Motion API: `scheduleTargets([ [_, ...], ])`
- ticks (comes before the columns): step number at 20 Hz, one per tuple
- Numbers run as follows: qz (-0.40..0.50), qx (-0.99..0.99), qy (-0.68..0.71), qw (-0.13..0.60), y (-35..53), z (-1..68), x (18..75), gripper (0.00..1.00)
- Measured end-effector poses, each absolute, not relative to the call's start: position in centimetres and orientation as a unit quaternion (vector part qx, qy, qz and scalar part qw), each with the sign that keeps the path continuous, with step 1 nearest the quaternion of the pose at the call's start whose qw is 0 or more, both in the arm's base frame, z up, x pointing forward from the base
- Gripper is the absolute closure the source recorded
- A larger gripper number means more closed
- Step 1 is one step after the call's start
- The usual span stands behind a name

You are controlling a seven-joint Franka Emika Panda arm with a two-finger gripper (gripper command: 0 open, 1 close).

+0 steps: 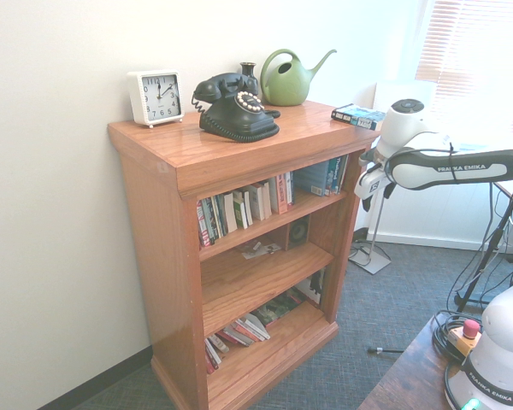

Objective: Shelf the books

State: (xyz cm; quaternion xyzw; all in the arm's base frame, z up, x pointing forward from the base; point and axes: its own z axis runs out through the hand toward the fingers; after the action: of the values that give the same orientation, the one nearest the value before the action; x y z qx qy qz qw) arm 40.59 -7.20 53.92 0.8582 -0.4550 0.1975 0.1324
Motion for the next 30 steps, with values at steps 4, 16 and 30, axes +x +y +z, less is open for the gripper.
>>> scheduleTargets([
  [4, 0.220, 0.838, -0.464, 0.182, -9.8, 57.2, 40.3, 0.00],
  [16, 0.274, 0.779, -0.444, 0.347, -12.1, 62.9, 40.1, 0.00],
  [30, 0.302, 0.703, -0.398, 0.506, -12.2, 62.9, 44.7, 0.00],
])
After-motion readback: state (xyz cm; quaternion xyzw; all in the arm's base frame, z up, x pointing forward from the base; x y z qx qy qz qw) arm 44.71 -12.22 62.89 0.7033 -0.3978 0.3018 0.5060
